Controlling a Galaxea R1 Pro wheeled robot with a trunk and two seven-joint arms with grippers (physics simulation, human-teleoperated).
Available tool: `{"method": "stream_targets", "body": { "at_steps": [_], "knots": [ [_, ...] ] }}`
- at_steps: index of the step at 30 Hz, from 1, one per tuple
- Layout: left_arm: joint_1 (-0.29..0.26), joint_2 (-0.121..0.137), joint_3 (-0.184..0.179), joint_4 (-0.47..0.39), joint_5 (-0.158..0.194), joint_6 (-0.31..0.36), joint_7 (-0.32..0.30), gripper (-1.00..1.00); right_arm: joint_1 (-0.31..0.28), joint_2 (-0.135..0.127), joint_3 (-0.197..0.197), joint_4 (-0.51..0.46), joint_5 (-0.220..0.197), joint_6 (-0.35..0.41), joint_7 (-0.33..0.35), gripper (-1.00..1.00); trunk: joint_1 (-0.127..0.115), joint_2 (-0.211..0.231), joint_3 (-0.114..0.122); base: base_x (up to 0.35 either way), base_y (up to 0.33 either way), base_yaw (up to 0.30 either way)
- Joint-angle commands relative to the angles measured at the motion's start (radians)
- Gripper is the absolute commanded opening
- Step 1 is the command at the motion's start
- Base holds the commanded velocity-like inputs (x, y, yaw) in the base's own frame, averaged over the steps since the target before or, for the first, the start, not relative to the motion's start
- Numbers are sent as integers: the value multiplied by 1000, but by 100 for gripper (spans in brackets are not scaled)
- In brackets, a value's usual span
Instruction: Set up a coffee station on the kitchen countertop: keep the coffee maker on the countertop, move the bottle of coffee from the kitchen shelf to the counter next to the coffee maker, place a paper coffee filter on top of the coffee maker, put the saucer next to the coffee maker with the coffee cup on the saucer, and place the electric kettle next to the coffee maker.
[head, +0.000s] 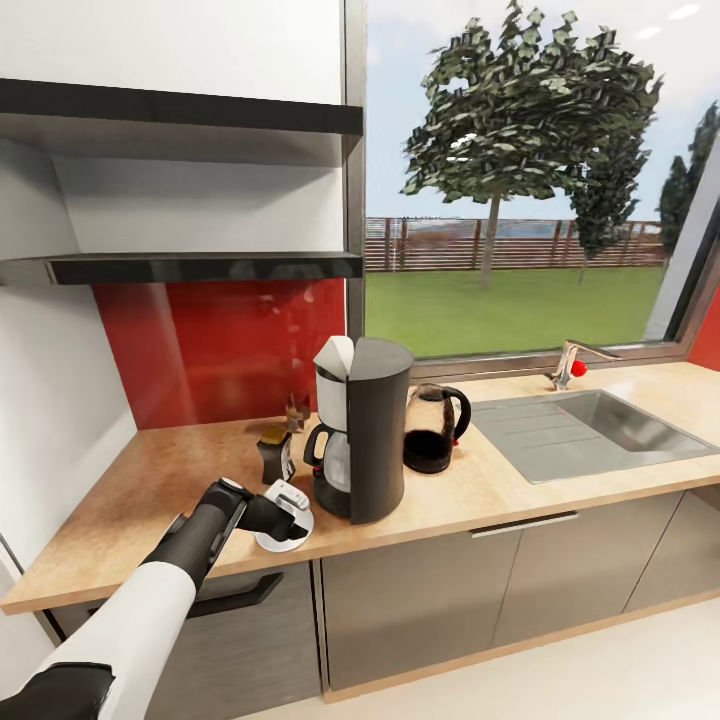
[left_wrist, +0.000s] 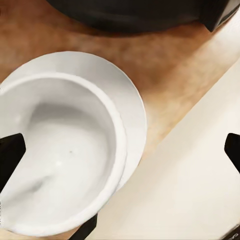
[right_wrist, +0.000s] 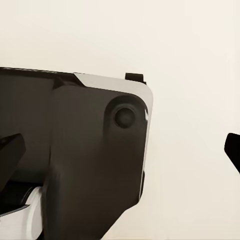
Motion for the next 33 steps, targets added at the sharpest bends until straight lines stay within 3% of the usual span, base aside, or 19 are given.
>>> {"method": "stream_targets", "body": {
  "at_steps": [1, 16, 25, 26, 27, 30, 33],
  "knots": [
    [0, 0, 1, -1, -9, 2, -7, 100, 0, -1, 8, -2, -10, 4, 2, 100, 0, -1, 0, 0, 0, 0],
    [-19, -2, 18, -17, 1, 14, -13, 100, 0, 0, 7, -2, -10, 4, 2, 100, 0, -1, 0, 0, 0, 0],
    [-85, 1, 22, -19, 4, 18, -14, 100, 0, 0, 7, -3, -10, 4, 2, 100, 0, -1, 0, 0, 0, 0],
    [-90, 2, 27, -20, 4, 19, -15, 100, 0, 0, 6, -3, -10, 4, 2, 100, 0, -1, 0, 0, 0, 0],
    [-96, 3, 64, -38, 3, 19, -15, 100, 0, -1, 6, -3, -10, 4, 2, 100, 0, -1, 0, 0, 0, 0],
    [-98, 5, 116, -73, 2, 20, -14, 100, 0, -1, 5, -3, -10, 4, 2, 100, 0, -1, 0, 0, 0, 0],
    [-98, 17, 139, -99, -1, 21, -13, 100, 0, -2, 4, -4, -10, 4, 2, 100, 0, -1, 0, 0, 0, 52]
  ]
}}
